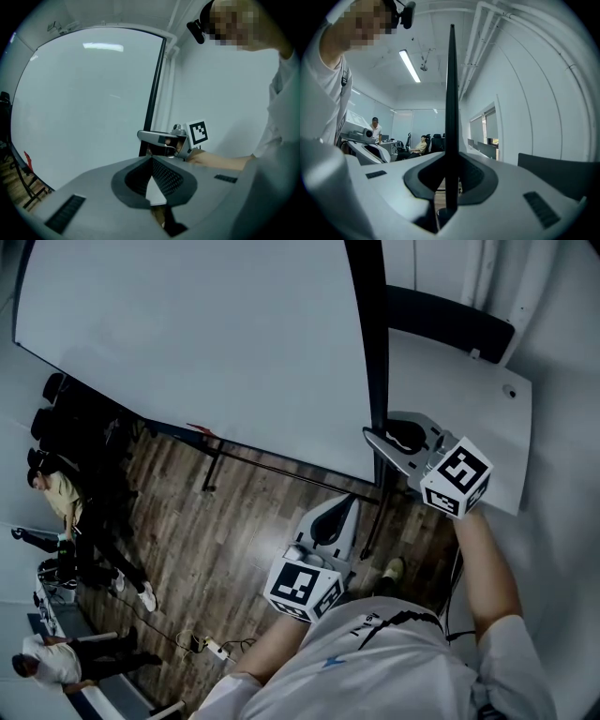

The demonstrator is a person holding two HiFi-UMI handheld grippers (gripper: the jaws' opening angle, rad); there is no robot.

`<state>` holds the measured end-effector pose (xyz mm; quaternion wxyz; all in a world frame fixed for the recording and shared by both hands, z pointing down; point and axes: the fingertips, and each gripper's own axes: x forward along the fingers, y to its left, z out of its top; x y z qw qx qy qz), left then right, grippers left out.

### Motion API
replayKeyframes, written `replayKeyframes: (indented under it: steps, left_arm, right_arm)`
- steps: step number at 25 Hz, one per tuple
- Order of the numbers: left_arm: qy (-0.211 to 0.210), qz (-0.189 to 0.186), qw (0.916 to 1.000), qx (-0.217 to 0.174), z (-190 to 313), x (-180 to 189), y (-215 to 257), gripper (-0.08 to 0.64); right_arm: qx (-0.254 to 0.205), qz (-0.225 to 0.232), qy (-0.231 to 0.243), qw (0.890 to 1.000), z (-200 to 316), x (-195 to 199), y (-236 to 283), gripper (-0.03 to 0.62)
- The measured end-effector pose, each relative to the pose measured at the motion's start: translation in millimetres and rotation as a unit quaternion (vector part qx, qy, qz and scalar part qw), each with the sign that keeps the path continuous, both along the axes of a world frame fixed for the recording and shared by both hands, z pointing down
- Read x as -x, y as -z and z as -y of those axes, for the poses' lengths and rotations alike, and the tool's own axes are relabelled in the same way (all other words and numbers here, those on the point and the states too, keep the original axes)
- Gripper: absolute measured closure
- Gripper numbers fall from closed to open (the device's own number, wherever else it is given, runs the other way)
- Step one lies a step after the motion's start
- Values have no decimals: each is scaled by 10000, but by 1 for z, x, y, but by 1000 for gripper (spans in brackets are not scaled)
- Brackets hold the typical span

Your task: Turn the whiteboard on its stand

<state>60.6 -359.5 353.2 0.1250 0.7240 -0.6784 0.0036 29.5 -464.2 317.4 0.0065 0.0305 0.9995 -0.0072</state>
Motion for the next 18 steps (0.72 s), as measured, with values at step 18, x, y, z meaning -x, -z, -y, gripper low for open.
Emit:
replayKeyframes:
  steps: [18]
  left_arm:
    - [-778,-125,9968,-160,-33,-11,25,549]
  right_arm:
    - [105,-166,-287,9994,5,-26,19,520]
